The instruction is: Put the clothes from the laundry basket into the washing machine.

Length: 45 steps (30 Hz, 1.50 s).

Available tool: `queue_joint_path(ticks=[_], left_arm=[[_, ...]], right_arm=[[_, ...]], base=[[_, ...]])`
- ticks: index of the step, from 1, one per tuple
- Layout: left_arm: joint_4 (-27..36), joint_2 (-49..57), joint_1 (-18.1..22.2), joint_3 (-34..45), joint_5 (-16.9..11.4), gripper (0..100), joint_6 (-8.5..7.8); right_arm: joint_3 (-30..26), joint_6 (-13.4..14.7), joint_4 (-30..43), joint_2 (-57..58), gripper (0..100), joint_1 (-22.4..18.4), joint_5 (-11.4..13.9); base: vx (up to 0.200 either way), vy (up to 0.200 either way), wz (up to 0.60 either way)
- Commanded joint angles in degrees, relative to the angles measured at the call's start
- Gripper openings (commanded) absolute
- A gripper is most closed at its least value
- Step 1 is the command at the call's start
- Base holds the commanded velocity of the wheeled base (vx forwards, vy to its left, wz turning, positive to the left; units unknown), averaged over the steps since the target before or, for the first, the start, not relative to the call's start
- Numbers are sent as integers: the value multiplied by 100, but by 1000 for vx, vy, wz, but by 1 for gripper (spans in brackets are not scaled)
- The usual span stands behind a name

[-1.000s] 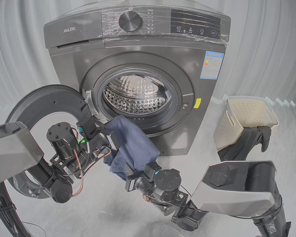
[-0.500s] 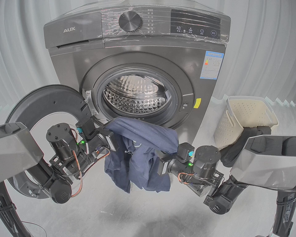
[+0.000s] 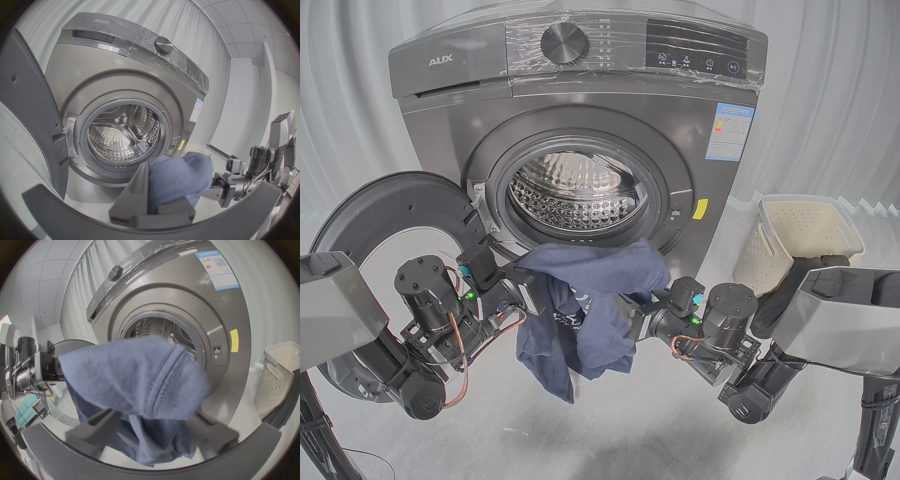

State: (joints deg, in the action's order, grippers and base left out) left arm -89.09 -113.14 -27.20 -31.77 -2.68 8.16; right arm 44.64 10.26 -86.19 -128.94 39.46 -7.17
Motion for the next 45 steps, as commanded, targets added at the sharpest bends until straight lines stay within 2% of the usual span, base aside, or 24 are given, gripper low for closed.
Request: queue_joint_path(ticks=[1,13,20,24,28,32,40,43,45], left_arm=[[6,20,-40,13,-13,0,-16],[6,38,-84,-5,5,0,-7],[6,38,-75,-40,22,0,11],[6,82,-31,-66,22,0,11],[6,231,-22,-75,13,0,37],[14,319,-22,-75,5,0,37],[14,345,-31,-84,-13,0,37],[6,345,-31,-84,-13,0,37],[14,345,-31,-84,-22,0,37]], right_arm=[[18,2,-12,-263,100,-17,14],[-35,2,-162,-870,100,88,49],[-421,19,-179,-791,100,9,286],[-650,37,-179,-738,100,-9,330],[-913,11,-179,-782,100,-70,559],[-940,-33,-179,-870,100,-149,576],[-623,-95,-179,-1379,100,-149,576],[-325,-68,-179,-1582,100,-123,523],[212,-68,-170,-1863,100,-167,444]], base=[[0,0,0],[0,0,0],[0,0,0],[0,0,0],[0,0,0],[0,0,0],[0,0,0],[0,0,0],[0,0,0]])
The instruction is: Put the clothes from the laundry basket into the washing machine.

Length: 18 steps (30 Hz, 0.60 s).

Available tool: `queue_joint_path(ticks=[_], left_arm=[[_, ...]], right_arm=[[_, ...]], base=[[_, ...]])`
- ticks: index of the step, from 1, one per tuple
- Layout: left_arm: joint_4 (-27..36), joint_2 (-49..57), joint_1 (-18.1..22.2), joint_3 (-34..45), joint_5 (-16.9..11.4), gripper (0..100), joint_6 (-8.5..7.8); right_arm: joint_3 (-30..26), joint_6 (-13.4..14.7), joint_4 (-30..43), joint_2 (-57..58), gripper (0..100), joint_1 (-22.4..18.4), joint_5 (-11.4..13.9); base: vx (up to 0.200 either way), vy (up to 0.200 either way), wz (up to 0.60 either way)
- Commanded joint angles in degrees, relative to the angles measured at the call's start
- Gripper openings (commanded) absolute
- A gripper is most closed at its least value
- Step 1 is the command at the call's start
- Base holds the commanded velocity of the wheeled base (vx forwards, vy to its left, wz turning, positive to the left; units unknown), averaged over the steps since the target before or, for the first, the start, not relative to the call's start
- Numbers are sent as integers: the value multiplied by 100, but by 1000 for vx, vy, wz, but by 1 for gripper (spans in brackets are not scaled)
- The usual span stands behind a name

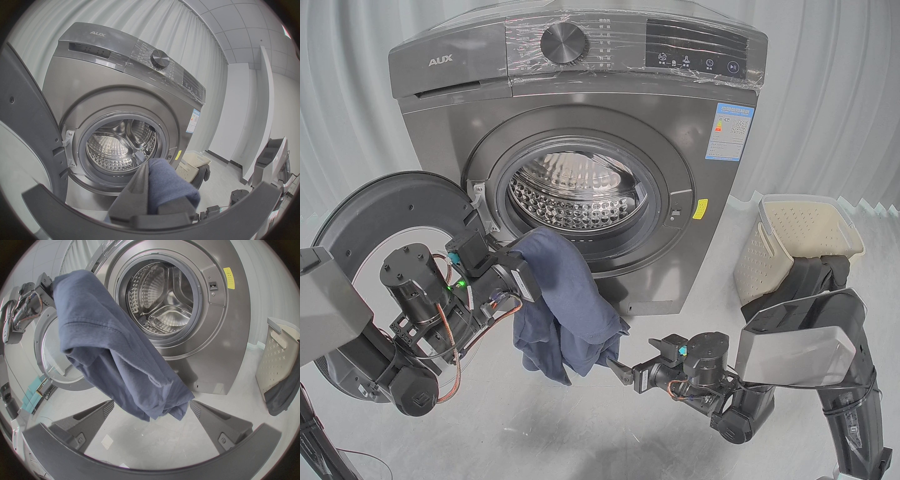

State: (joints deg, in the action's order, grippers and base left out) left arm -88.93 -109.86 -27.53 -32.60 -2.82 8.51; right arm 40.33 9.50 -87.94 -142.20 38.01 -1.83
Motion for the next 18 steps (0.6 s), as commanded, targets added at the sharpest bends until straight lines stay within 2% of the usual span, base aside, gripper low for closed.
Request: queue_joint_path(ticks=[1,5,15,18], left_arm=[[-1,17,2,-1,-8,0,2],[-10,26,2,-1,-17,0,2],[-1,17,-7,-1,-17,0,2],[-10,17,-7,-1,-17,0,2]], right_arm=[[670,8,14,-545,100,-22,-90],[1364,-9,58,-844,100,-162,-116],[1821,-18,67,-1108,100,-338,-116],[2137,-36,76,-1178,100,-382,-116]], base=[[0,0,0],[0,0,0],[0,0,0],[0,0,0]])
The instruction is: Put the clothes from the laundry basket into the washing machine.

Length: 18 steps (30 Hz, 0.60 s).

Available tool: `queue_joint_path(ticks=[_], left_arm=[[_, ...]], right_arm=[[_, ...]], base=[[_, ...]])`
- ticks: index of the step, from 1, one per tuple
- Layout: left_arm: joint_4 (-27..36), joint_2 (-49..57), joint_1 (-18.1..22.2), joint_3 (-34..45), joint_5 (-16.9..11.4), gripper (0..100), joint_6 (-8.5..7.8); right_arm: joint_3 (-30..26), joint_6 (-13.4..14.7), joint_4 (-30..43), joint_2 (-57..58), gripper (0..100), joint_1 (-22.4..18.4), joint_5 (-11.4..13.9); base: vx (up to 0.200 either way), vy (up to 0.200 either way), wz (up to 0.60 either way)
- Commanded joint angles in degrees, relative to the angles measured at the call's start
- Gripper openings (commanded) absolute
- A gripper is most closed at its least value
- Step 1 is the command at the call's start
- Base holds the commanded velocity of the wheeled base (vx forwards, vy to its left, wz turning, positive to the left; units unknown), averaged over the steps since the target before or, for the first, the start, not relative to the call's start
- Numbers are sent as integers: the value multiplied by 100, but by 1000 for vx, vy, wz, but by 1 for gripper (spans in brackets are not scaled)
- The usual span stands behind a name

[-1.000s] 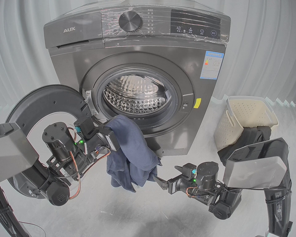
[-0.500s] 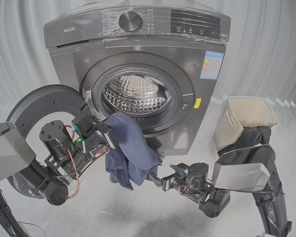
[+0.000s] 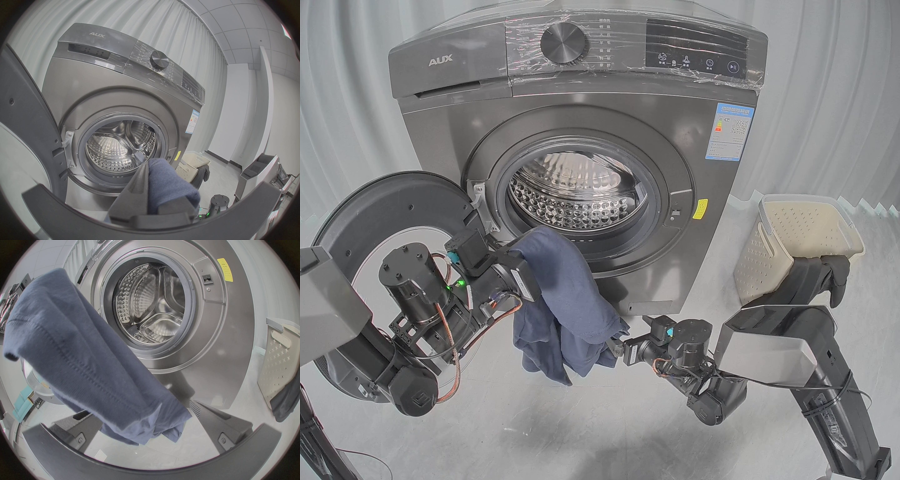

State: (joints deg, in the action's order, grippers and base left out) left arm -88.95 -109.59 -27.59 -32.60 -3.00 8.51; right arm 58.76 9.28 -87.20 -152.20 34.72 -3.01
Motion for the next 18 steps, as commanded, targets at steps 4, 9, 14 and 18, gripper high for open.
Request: queue_joint_path(ticks=[4,9,14,18], left_arm=[[1,-9,-1,-1,1,0,2],[1,-9,-1,-1,1,0,2],[-8,-9,8,8,1,0,2],[-8,-45,52,8,-8,0,-7]], right_arm=[[487,-14,-16,-205,100,-35,11],[663,-5,-43,-222,0,17,11],[487,22,-78,-126,0,26,37],[109,65,-104,314,0,-106,64]], base=[[0,0,0],[0,0,0],[0,0,0],[0,0,0]])
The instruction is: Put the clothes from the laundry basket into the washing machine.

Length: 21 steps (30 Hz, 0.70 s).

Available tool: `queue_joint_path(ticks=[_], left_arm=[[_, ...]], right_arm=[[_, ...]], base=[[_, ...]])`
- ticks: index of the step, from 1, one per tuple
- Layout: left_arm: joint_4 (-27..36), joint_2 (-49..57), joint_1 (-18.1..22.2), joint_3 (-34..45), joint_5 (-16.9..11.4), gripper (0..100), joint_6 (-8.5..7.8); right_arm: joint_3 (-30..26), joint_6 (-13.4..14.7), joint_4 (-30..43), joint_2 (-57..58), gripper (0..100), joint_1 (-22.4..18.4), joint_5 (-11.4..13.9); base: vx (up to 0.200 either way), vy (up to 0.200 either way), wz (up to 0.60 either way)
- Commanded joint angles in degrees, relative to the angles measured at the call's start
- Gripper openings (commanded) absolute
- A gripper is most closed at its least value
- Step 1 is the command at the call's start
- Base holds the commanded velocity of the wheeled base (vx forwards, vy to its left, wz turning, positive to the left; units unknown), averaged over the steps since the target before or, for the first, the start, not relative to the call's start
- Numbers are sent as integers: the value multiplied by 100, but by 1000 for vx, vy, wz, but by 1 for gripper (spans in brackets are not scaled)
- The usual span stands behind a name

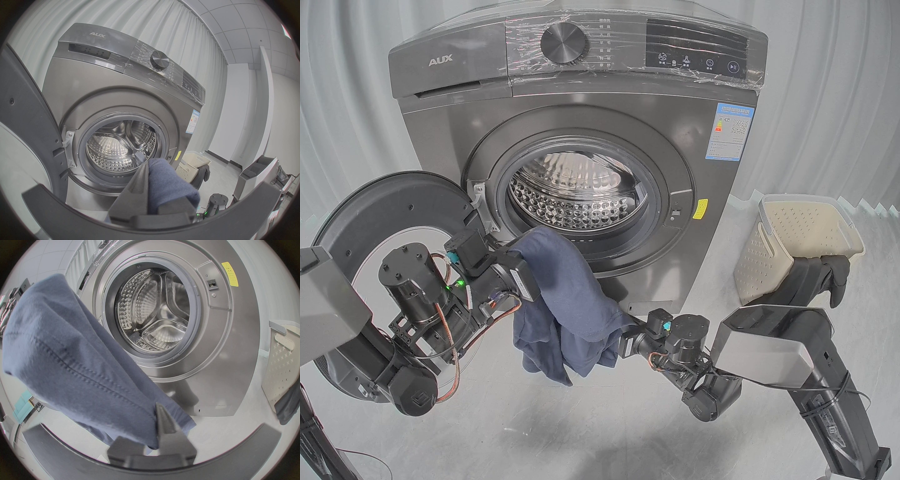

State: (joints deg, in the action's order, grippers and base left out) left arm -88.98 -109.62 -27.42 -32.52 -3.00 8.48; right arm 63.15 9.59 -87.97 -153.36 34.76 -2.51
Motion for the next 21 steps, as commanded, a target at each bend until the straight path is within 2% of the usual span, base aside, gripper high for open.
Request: queue_joint_path(ticks=[1,7,8,12,16,21], left_arm=[[3,-51,70,18,1,0,-14],[-5,-60,96,27,1,0,-14],[3,-51,140,18,1,0,-5],[-5,-25,281,80,-8,0,-14],[-5,72,369,247,-8,0,-14],[-5,230,298,528,-8,0,-5]], right_arm=[[-523,43,-27,667,0,-180,23],[-1340,51,-27,1880,0,-320,58],[-1736,60,-27,2328,0,-259,58],[-2658,60,-19,3312,0,-162,93],[-2957,51,-19,3936,0,-83,84],[-2992,86,-19,4525,0,-74,31]], base=[[0,0,0],[0,0,0],[0,0,0],[0,0,0],[0,0,0],[0,0,0]])
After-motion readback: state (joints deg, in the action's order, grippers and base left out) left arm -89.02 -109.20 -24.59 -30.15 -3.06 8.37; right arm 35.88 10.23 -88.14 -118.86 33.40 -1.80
